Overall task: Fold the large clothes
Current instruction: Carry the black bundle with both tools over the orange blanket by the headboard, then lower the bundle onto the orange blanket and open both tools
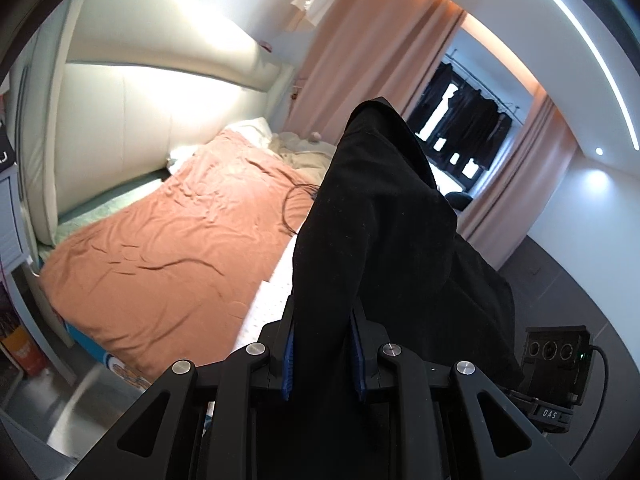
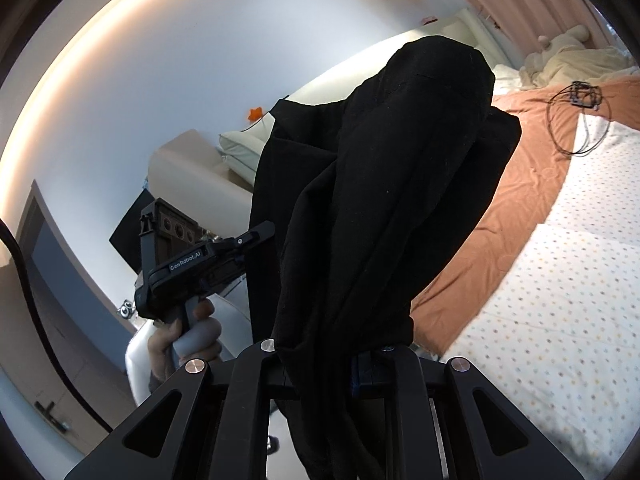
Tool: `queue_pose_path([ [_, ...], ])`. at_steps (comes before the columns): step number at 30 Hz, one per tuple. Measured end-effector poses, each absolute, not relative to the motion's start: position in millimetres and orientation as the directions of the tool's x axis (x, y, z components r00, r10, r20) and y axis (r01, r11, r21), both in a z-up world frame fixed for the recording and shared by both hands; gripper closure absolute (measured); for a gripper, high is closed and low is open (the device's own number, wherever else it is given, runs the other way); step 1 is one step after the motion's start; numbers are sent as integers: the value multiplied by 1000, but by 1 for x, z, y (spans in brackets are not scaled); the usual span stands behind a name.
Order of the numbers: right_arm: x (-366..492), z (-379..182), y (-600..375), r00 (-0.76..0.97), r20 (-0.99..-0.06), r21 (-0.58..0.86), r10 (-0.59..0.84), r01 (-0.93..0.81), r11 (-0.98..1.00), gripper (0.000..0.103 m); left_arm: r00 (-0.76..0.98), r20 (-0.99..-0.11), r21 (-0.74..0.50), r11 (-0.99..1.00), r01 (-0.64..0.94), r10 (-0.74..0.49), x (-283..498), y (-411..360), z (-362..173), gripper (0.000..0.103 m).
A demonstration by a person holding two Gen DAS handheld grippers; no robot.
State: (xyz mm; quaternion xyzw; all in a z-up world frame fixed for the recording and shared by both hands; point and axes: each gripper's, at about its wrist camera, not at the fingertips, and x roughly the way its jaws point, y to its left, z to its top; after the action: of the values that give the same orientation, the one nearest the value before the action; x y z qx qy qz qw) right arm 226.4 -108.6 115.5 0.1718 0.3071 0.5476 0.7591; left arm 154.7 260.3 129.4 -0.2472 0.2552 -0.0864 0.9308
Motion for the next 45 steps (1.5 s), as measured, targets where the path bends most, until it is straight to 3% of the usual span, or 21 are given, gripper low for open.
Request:
queue_pose_path([
  [18, 376, 25, 56, 29, -336, 684, 941, -680, 265, 86, 807, -560, -523, 835, -169, -187, 283, 386, 44, 80],
  [32, 466, -72, 144, -65, -356, 789, 932, -555, 263, 86, 717, -686, -443, 852, -280, -122, 375, 437, -20, 80],
  [39, 498, -128, 151, -39, -398, 801, 916, -501, 327, 86, 648, -761, -328, 867, -374, -8, 419, 440, -73, 77],
  [42, 519, -159, 148, -13, -494, 796, 869, -409, 446, 73, 583, -806, -217, 865, -452, 103, 429, 445, -87, 70],
  [43, 521, -168, 145, -15, -524, 787, 851, -391, 477, 65, 579, -811, -234, 858, -458, 88, 429, 449, -90, 69],
  [45, 521, -180, 137, -15, -585, 750, 811, -389, 534, 62, 578, -814, -270, 845, -462, 56, 421, 453, -93, 69],
])
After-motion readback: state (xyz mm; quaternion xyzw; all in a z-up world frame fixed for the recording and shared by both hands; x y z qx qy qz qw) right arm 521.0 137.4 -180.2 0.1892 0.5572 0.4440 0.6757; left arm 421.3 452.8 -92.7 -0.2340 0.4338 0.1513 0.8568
